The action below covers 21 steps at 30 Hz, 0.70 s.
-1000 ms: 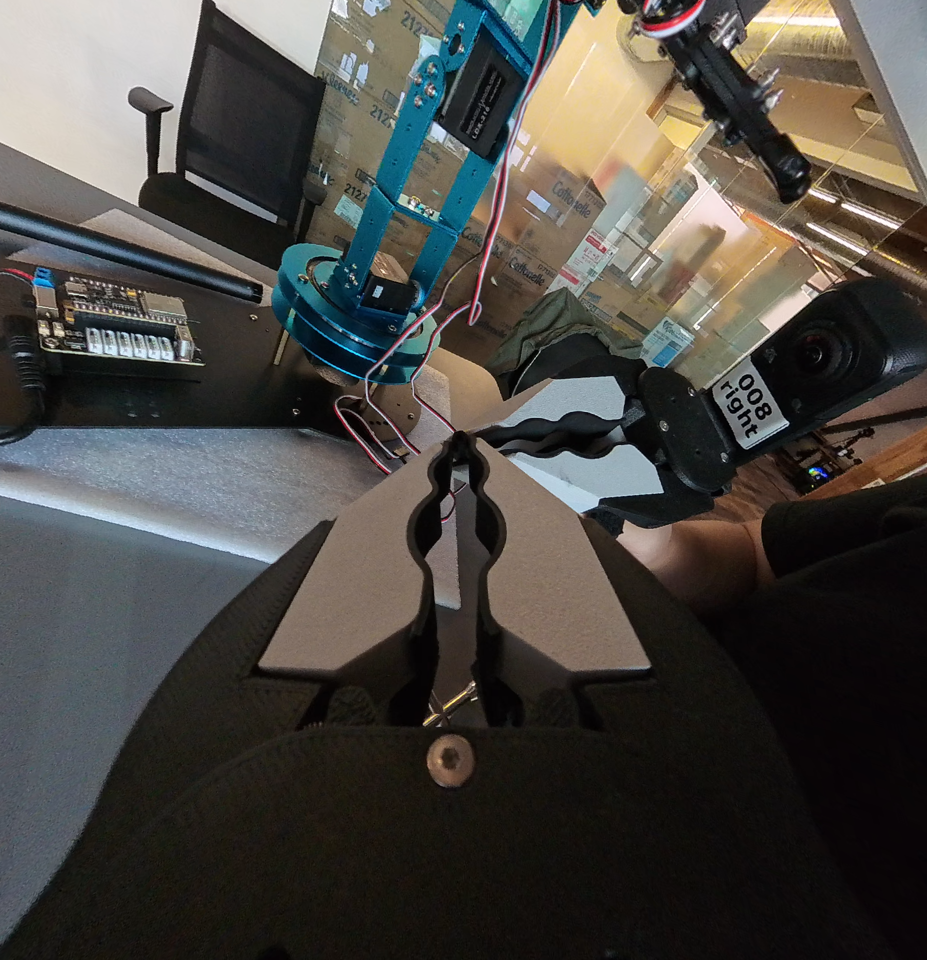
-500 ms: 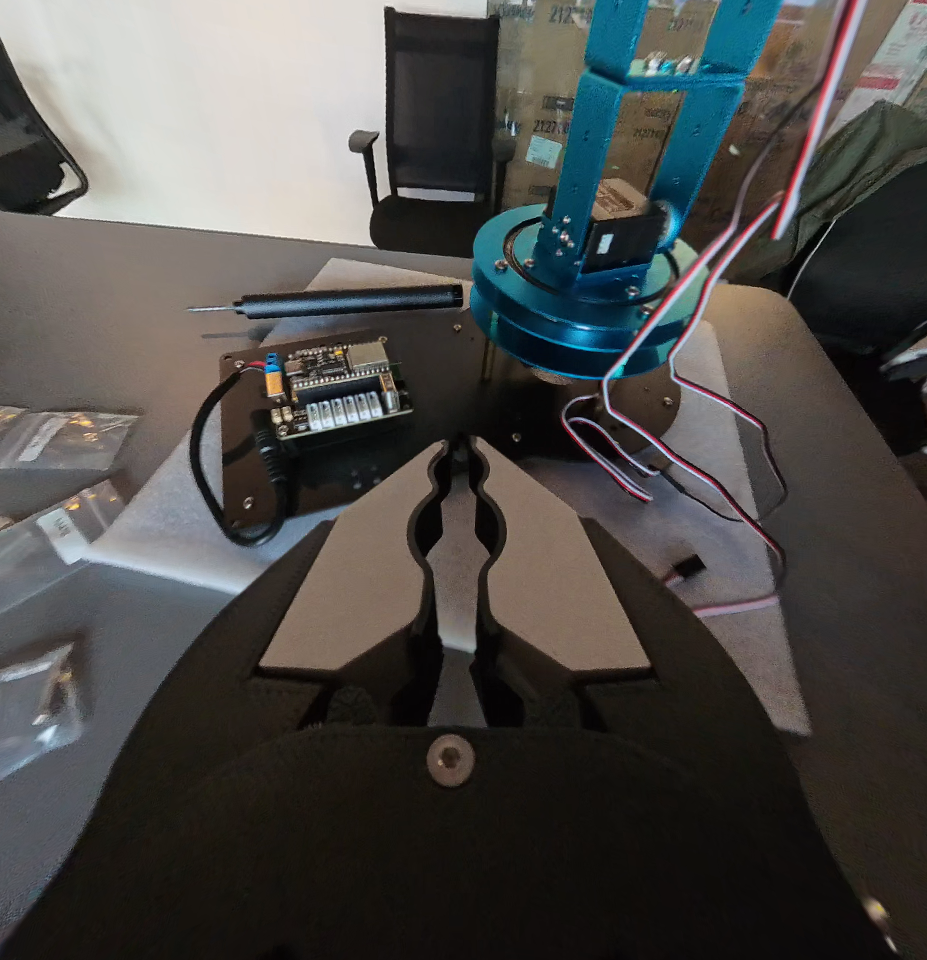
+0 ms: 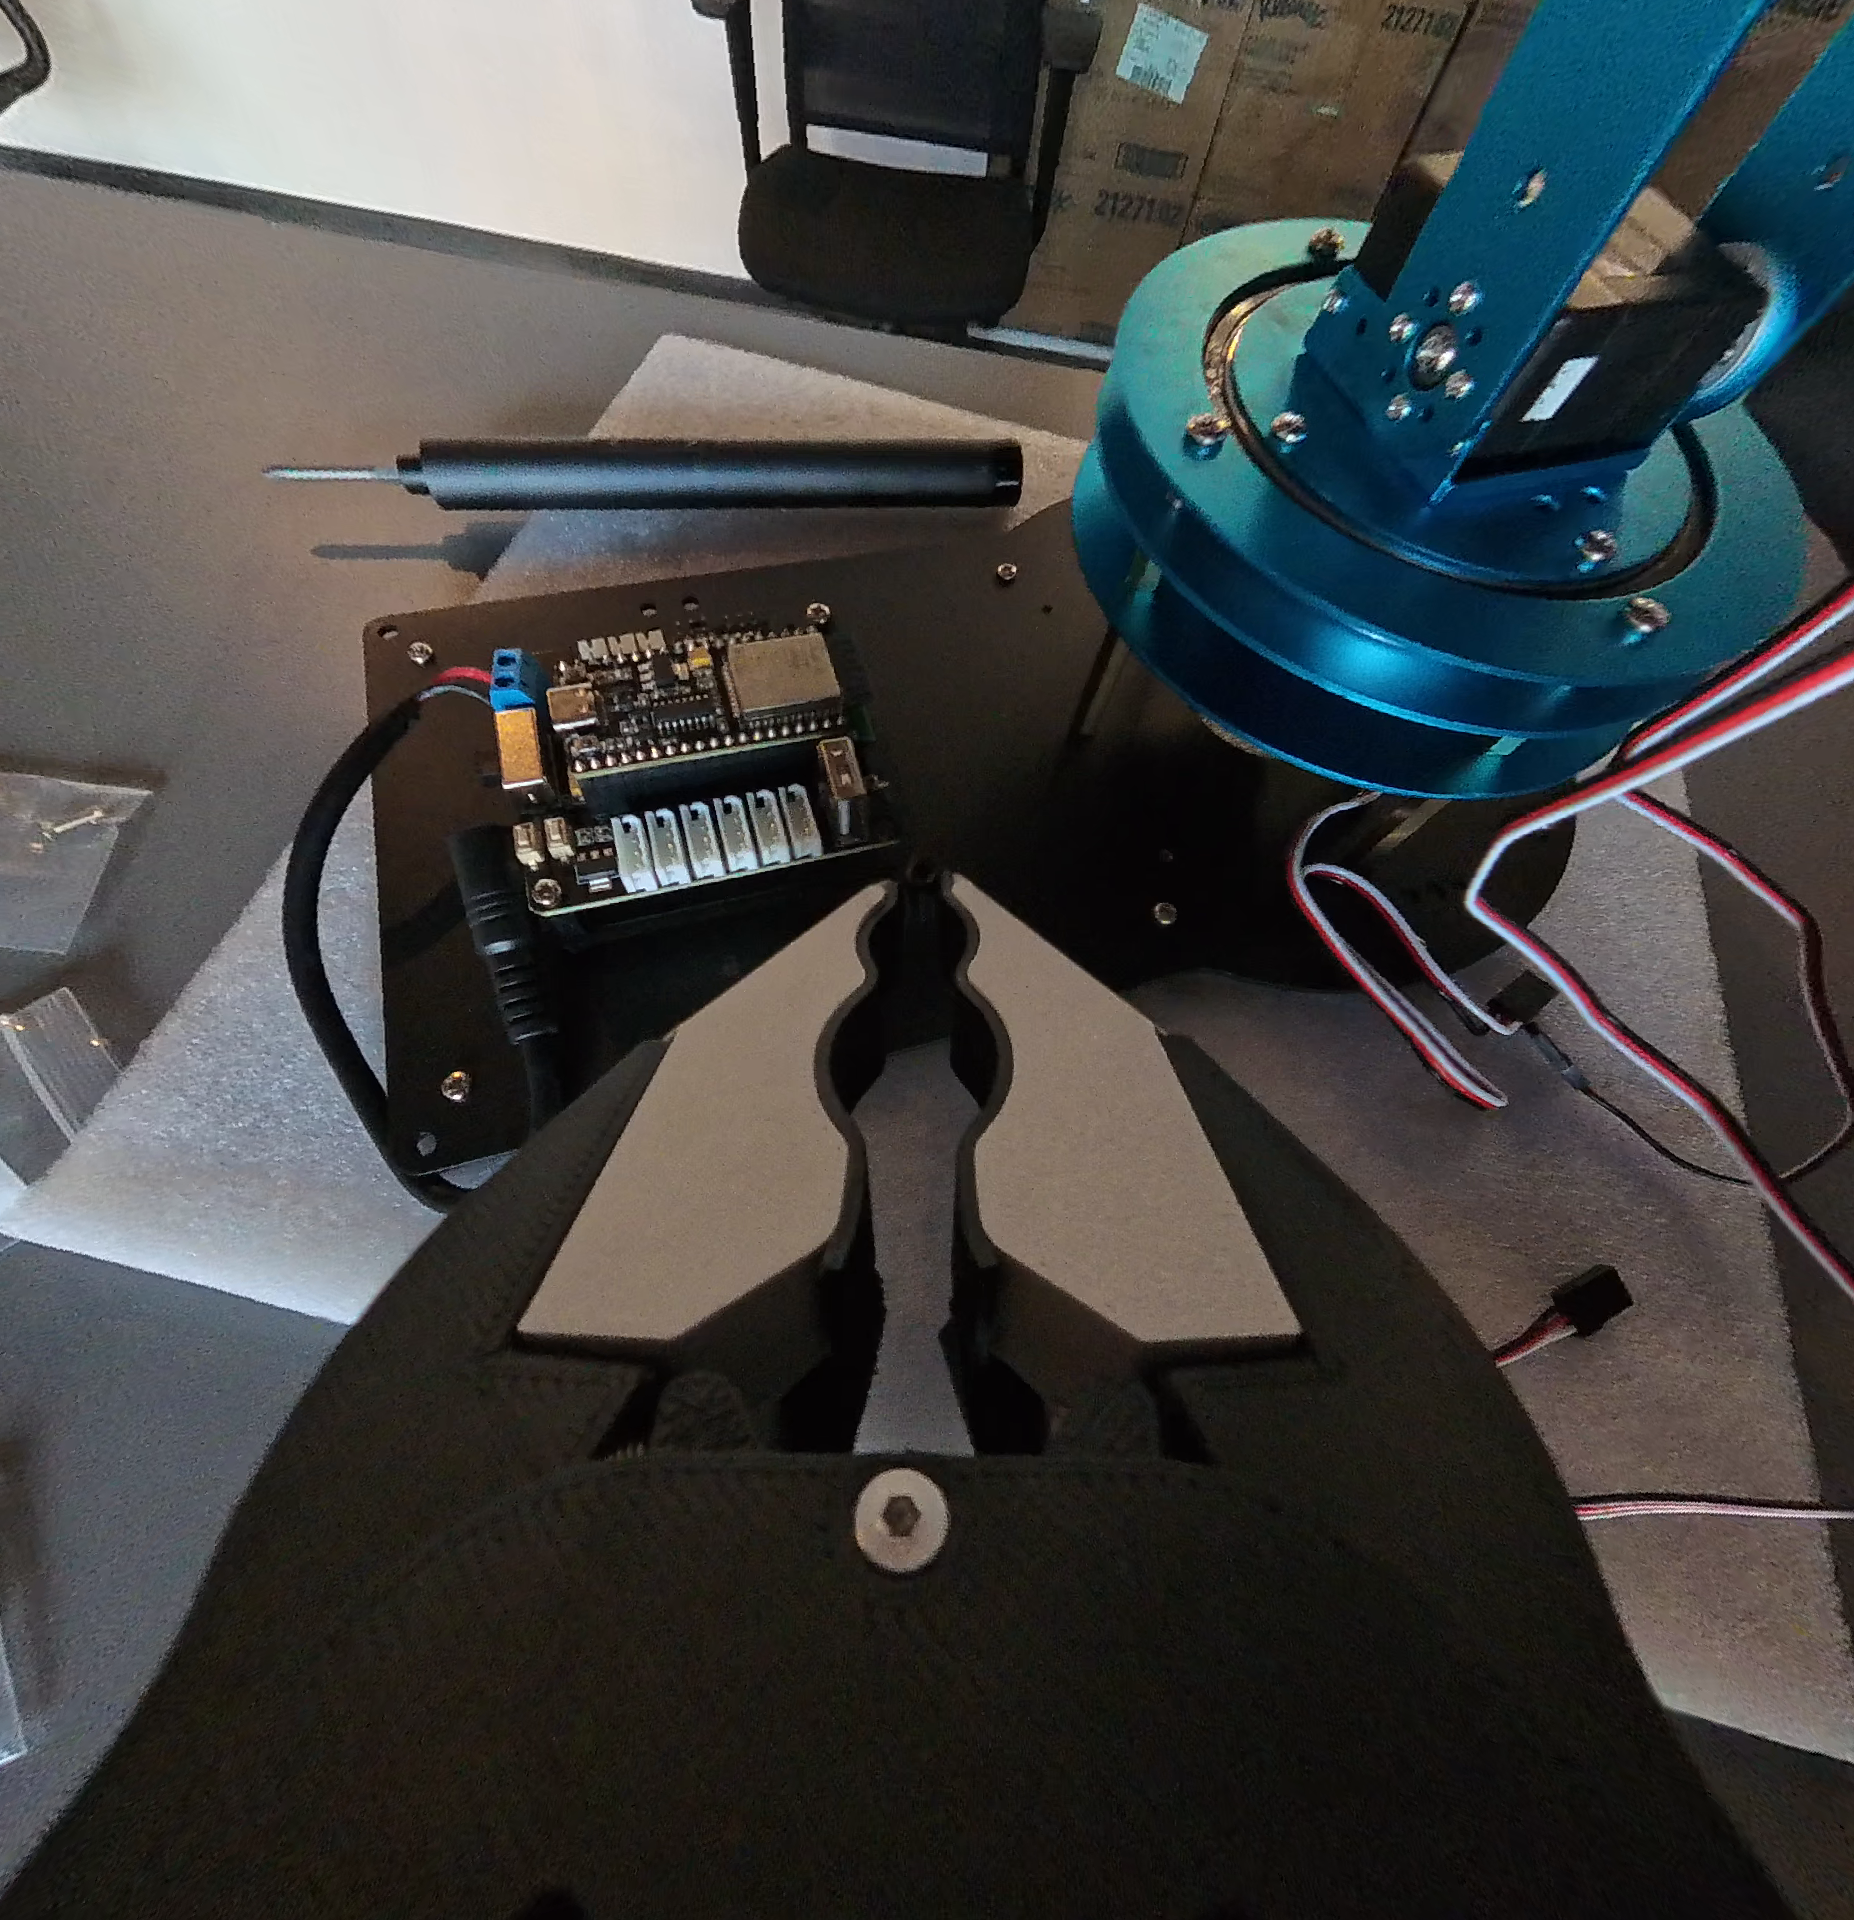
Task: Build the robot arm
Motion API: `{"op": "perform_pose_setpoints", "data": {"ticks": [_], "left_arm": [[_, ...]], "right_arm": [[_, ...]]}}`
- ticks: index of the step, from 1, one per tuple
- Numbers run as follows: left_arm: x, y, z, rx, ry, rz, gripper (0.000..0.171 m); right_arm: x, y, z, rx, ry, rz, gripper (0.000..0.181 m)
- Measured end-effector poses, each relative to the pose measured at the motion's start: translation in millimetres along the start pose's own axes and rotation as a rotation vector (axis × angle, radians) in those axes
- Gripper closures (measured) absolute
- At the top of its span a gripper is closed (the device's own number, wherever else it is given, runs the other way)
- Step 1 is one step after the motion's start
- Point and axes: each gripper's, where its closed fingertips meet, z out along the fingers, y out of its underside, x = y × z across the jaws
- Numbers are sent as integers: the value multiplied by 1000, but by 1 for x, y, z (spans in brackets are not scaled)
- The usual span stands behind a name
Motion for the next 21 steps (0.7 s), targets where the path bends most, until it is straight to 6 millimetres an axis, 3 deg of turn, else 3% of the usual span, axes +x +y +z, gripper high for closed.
{"op": "perform_pose_setpoints", "data": {"ticks": [21], "left_arm": [[-5, 7, 5, -56, 14, -5, 165]], "right_arm": [[2, 8, 3, -27, 1, -12, 163]]}}
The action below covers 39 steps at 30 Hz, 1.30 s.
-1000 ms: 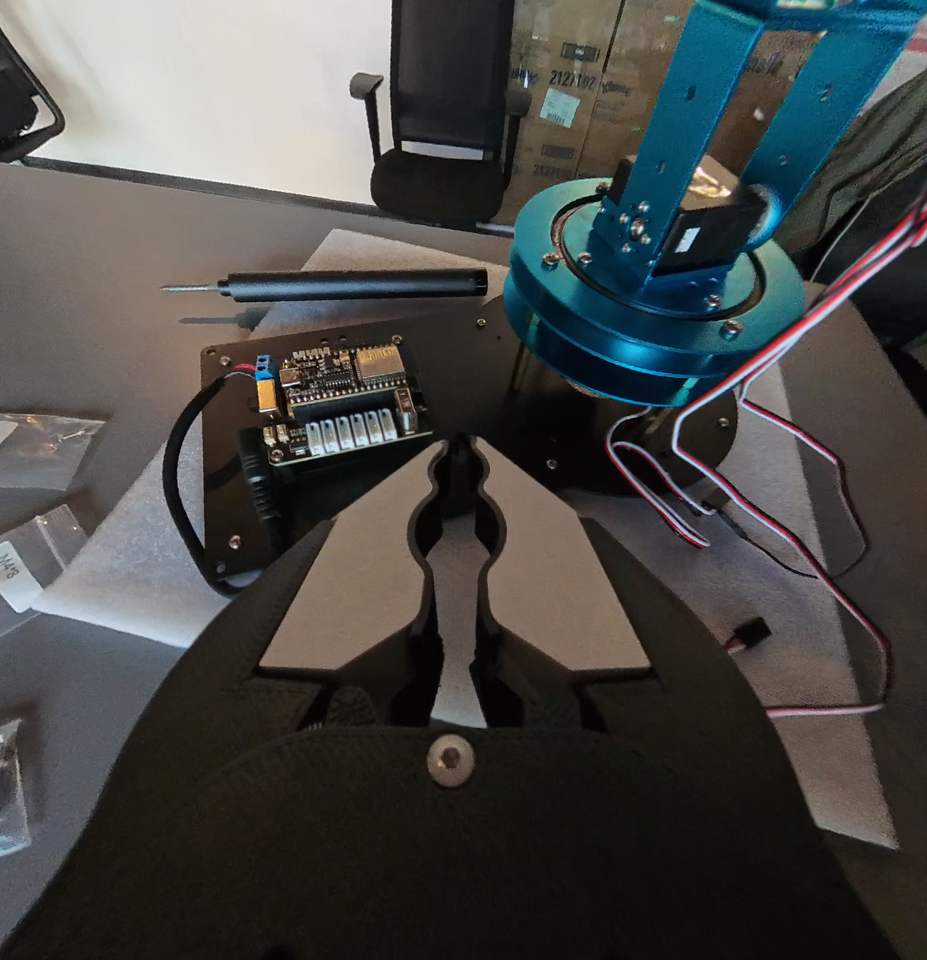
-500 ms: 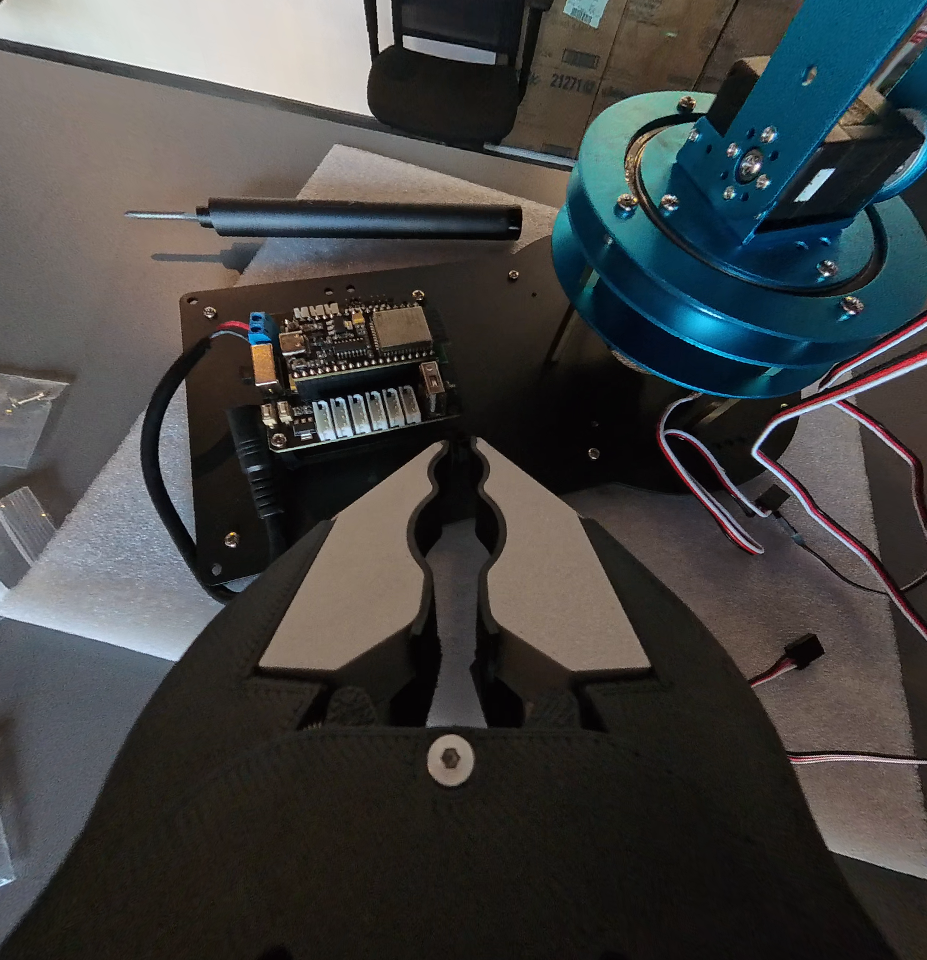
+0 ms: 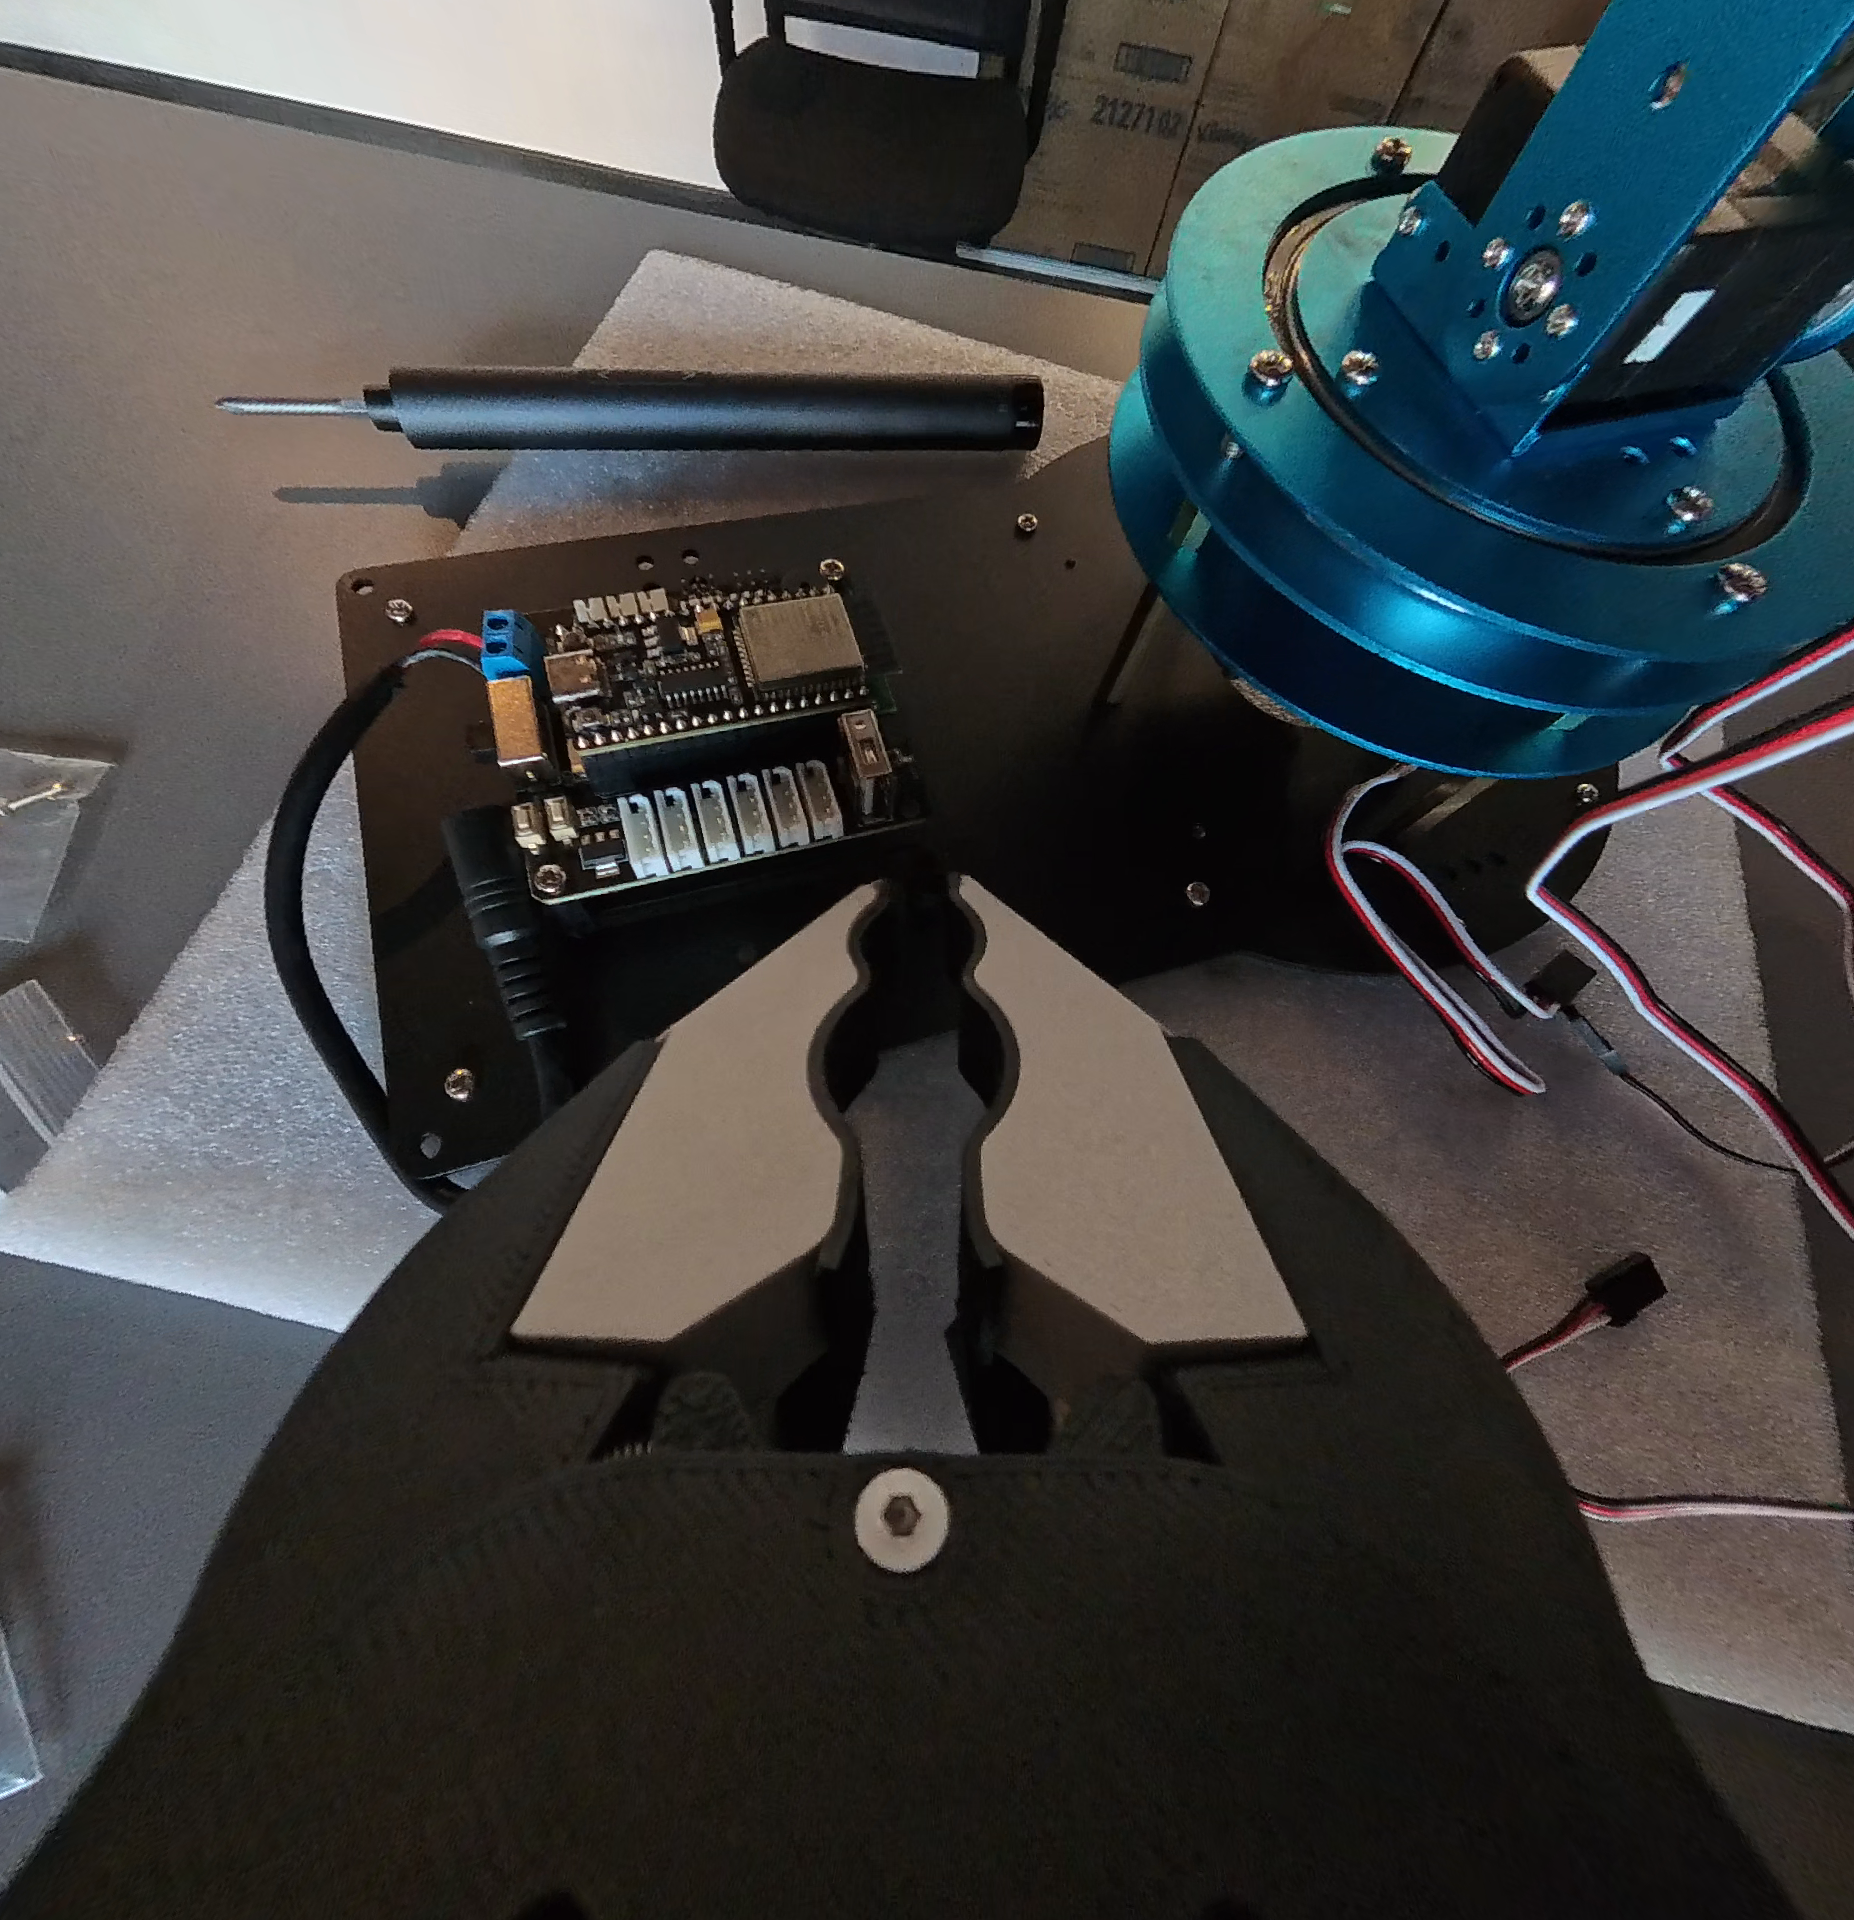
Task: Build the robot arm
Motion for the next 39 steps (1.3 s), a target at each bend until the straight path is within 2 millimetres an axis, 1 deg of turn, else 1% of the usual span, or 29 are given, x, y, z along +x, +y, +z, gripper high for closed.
{"op": "perform_pose_setpoints", "data": {"ticks": [11, 15, 17, 19, 21, 23, 25, 27, 28, 29, 31, 33, 34, 36, 37, 39], "left_arm": [[0, 0, 0, -1, 1, -9, 162], [0, 1, -3, 5, 1, -21, 156], [2, 2, -7, 8, 3, -24, 154], [4, 5, -17, 7, 1, -20, 154], [4, 8, -31, 15, -7, -3, 157], [4, 12, -47, 23, 0, -6, 160], [1, 13, -65, 52, 13, -23, 161], [-2, 12, -84, 84, 20, -24, 163], [-3, 12, -93, 95, 25, -20, 164], [-3, 12, -102, 104, 32, -12, 164], [-5, 13, -117, 112, 36, 8, 167], [-6, 13, -129, 119, 40, 26, 167], [-7, 13, -134, 127, 40, 34, 168], [-7, 14, -139, 141, 43, 53, 170], [-7, 17, -138, 139, 48, 57, 170], [-3, 21, -132, 135, 82, 54, 167]], "right_arm": [[-2, 2, 0, -8, -3, -11, 163], [-3, 3, 0, -12, -7, -13, 163], [-6, 3, 1, -13, -13, -12, 163], [-11, -1, 1, -4, -23, -1, 163], [-24, -9, 5, 12, -59, 42, 164], [-43, -18, 14, 17, -88, 96, 164], [-59, -27, 31, -12, -77, 134, 163], [-76, -37, 52, -65, -65, 94, 162], [-82, -39, 64, -109, -51, 42, 164], [-83, -38, 76, -163, -10, -32, 168], [-84, -35, 98, -256, 51, -145, 168], [-86, -27, 116, -340, 83, -197, 157], [-89, -23, 122, -373, 81, -212, 157], [-101, -22, 128, -378, 48, -198, 164], [-105, -26, 126, -350, 42, -179, 165], [-108, -40, 116, -252, 50, -163, 166]]}}
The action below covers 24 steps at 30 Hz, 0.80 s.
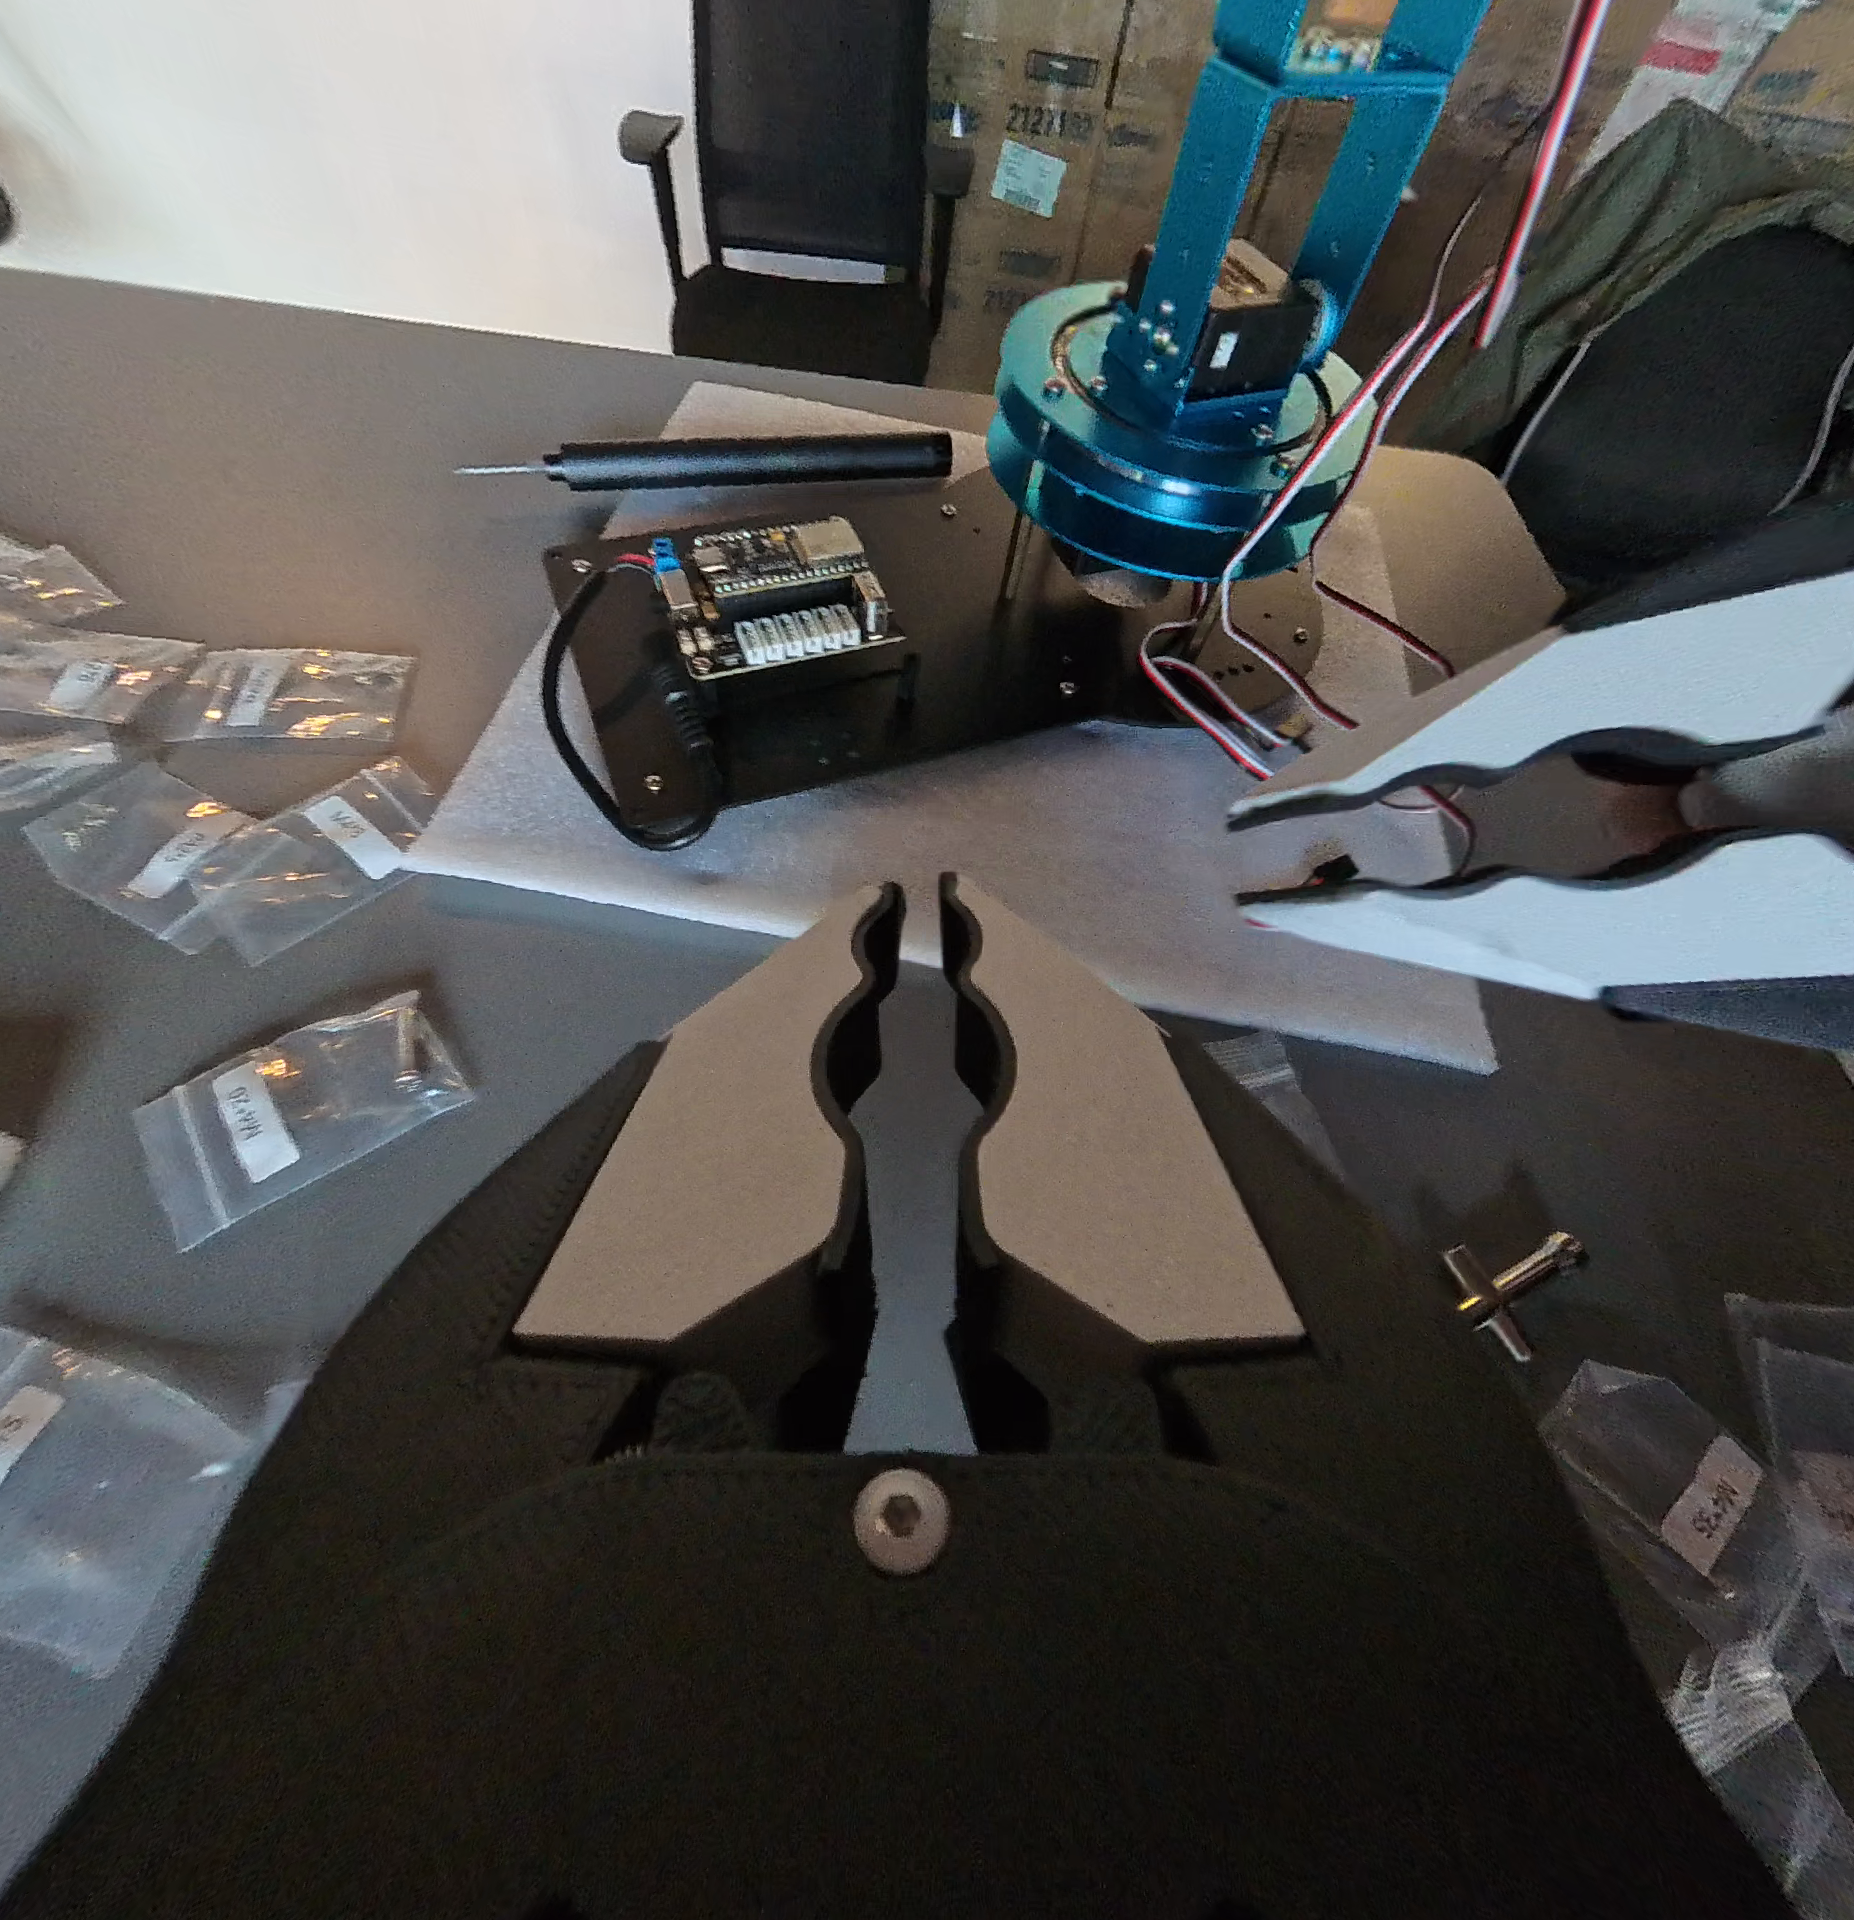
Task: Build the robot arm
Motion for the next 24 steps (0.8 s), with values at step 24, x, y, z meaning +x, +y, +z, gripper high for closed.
{"op": "perform_pose_setpoints", "data": {"ticks": [24], "left_arm": [[-4, -2, 92, -95, -175, 50, 164]], "right_arm": [[107, 85, -98, 365, 82, 226, 178]]}}
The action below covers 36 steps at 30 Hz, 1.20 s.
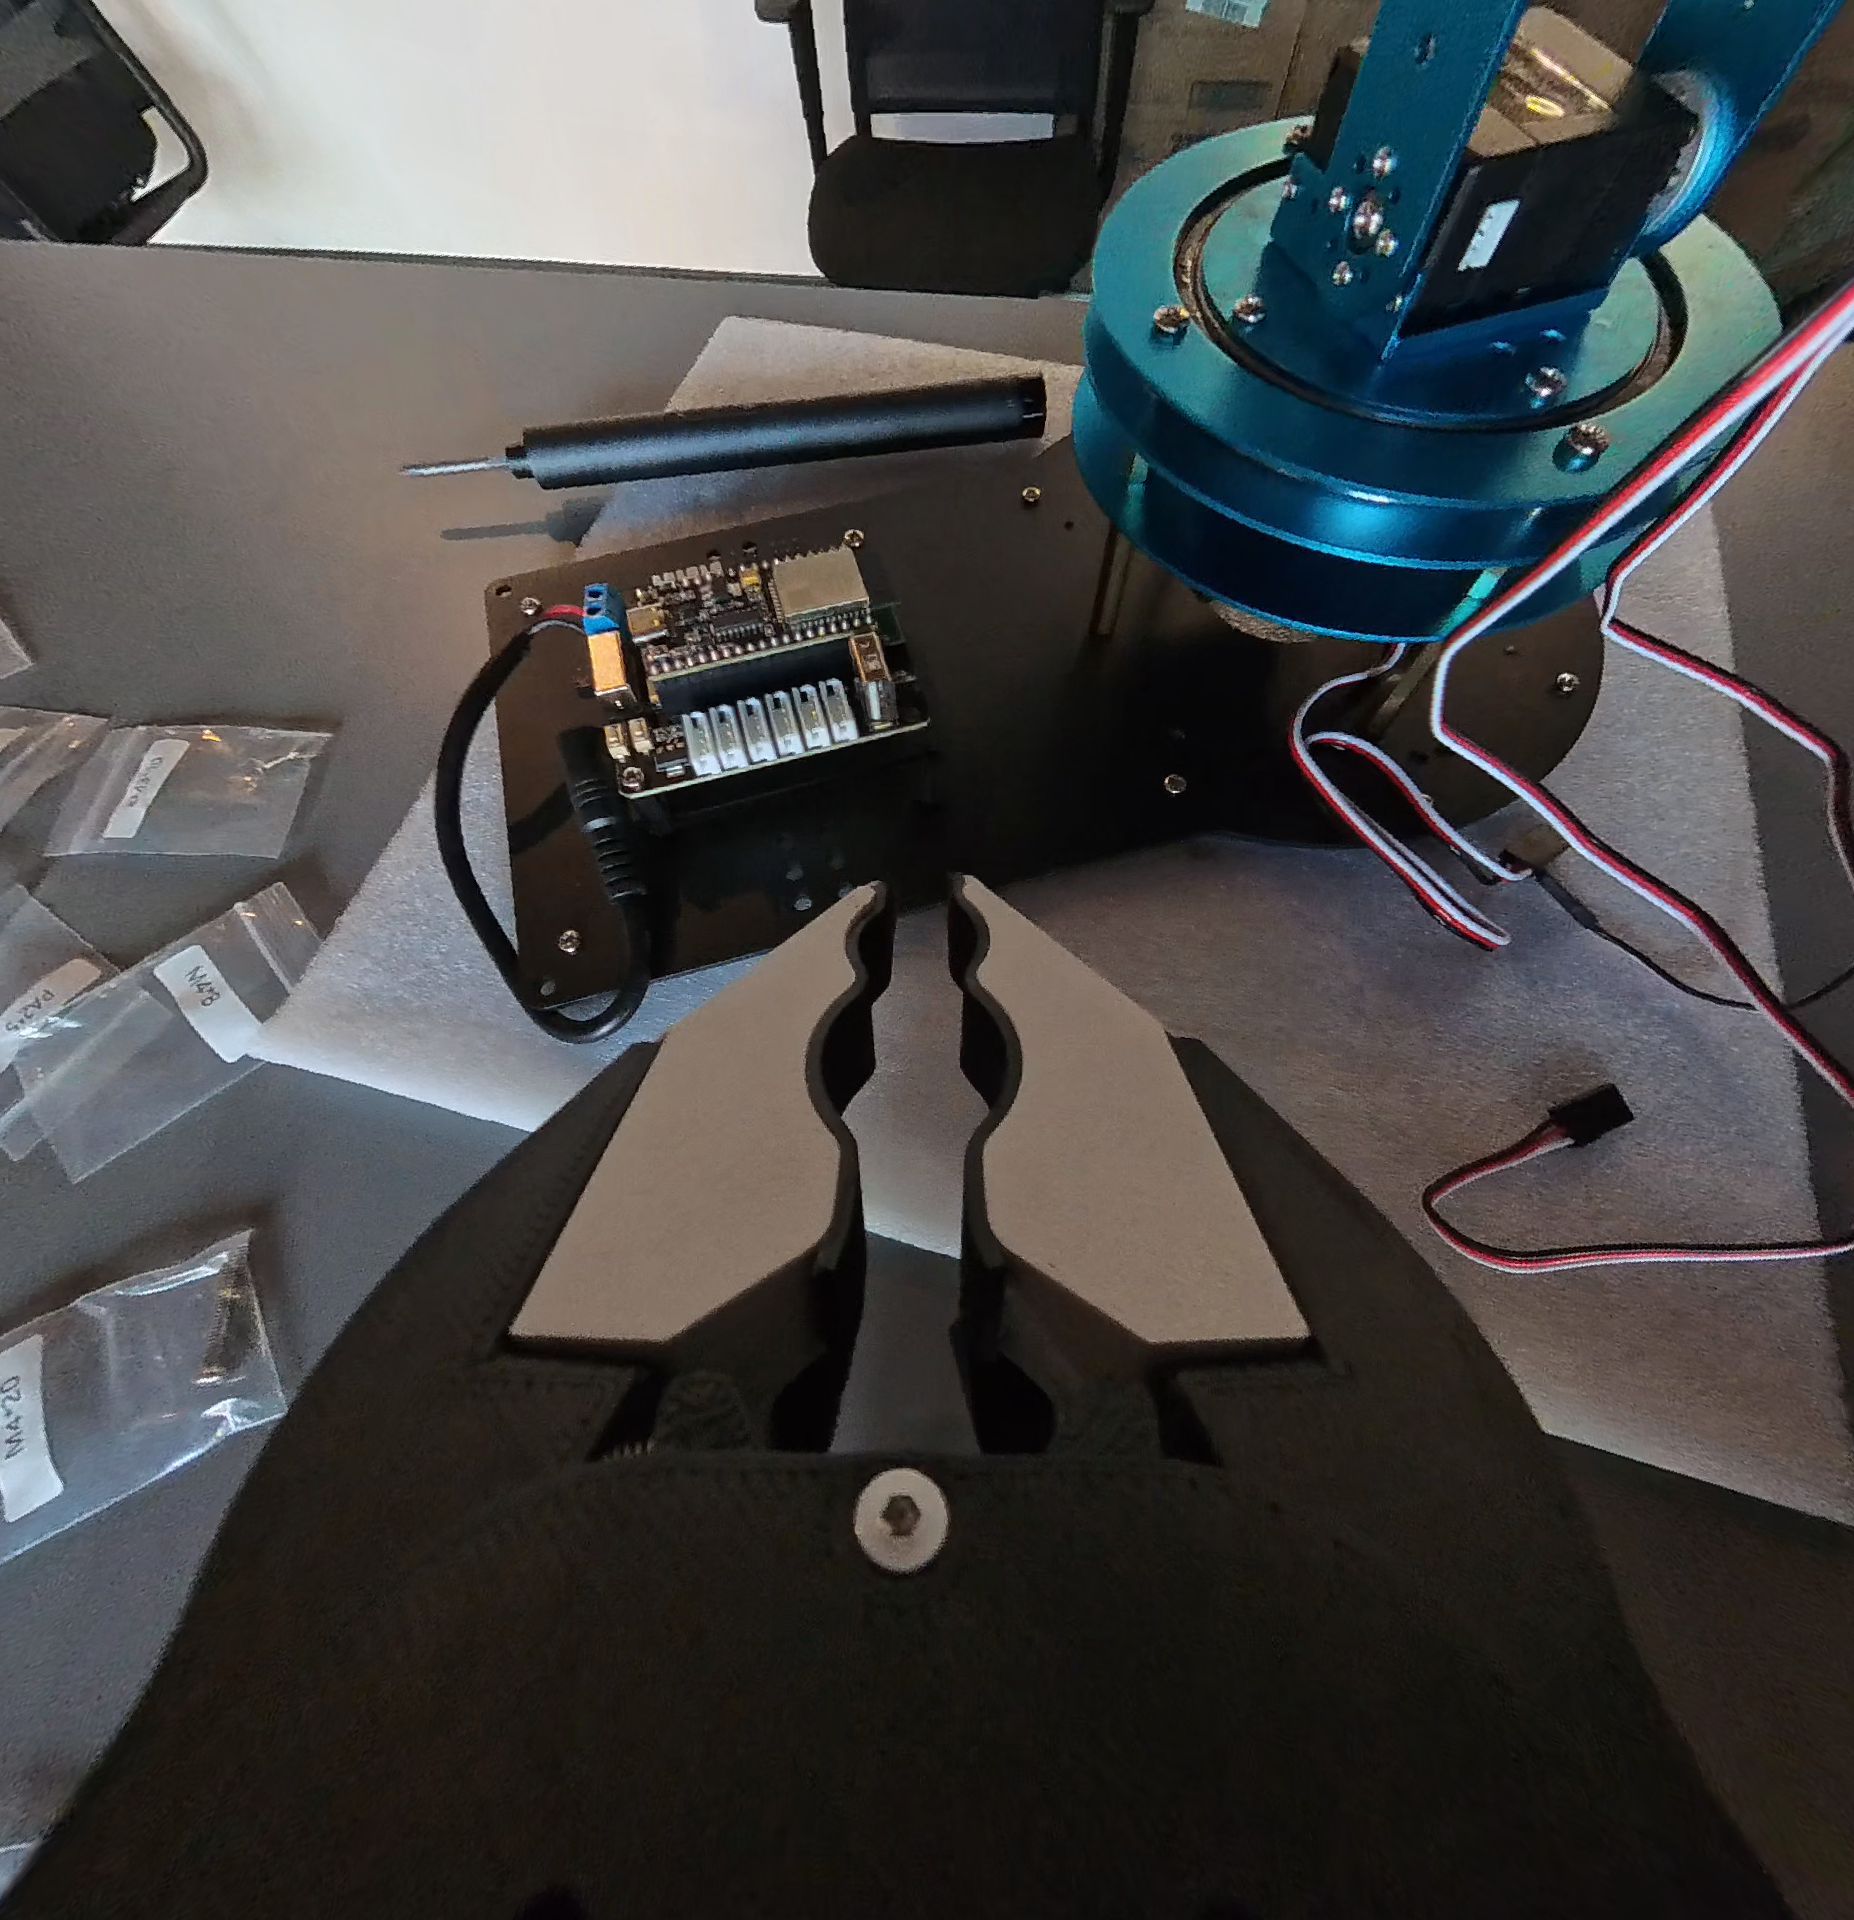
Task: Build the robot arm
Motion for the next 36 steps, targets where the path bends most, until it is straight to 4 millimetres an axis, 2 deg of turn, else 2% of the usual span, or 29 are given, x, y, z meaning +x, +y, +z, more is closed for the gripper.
{"op": "perform_pose_setpoints", "data": {"ticks": [3, 7, 9, 10, 12, 14, 16, 18, 22, 24, 28, 31, 33, 36], "left_arm": [[-5, 3, -3, 0, -1, -3, 164], [-20, 5, -19, 15, 2, 28, 165], [-31, 3, -30, 32, 3, 58, 167], [-36, 3, -35, 37, 7, 73, 167], [-44, 3, -39, 33, 32, 82, 165], [-48, 1, -41, 48, 68, 69, 164], [-45, -1, -41, 63, 125, 52, 164], [-37, -1, -40, 78, 177, 44, 161], [-17, 2, -25, 79, 219, 45, 153], [-9, 0, -15, 73, 206, 47, 151], [2, -7, 1, 61, 175, 34, 151], [3, -6, 10, 35, 135, 33, 152], [6, -7, 13, 42, 142, 14, 159], [8, -10, 18, 44, 137, 28, 160]], "right_arm": [[-41, -21, 19, -19, -98, -12, 177], [-72, -32, 72, -203, -71, -143, 181], [-81, -25, 100, -313, -37, -208, 181], [-86, -20, 111, -372, -31, -188, 181], [-94, -14, 127, -434, -2, -94, 176], [-98, -8, 138, -466, 26, -74, 175], [-98, -4, 136, -507, 54, -193, 175], [-100, -11, 125, -468, 59, -328, 175], [-101, -12, 87, -404, 38, -437, 174], [-93, -10, 68, -378, 48, -458, 174], [-59, -5, 38, -279, 146, -407, 175], [-36, 3, 35, -223, 228, -375, 173], [-33, 4, 42, -179, 244, -386, 173], [-37, -4, 50, -101, 262, -471, 174]]}}
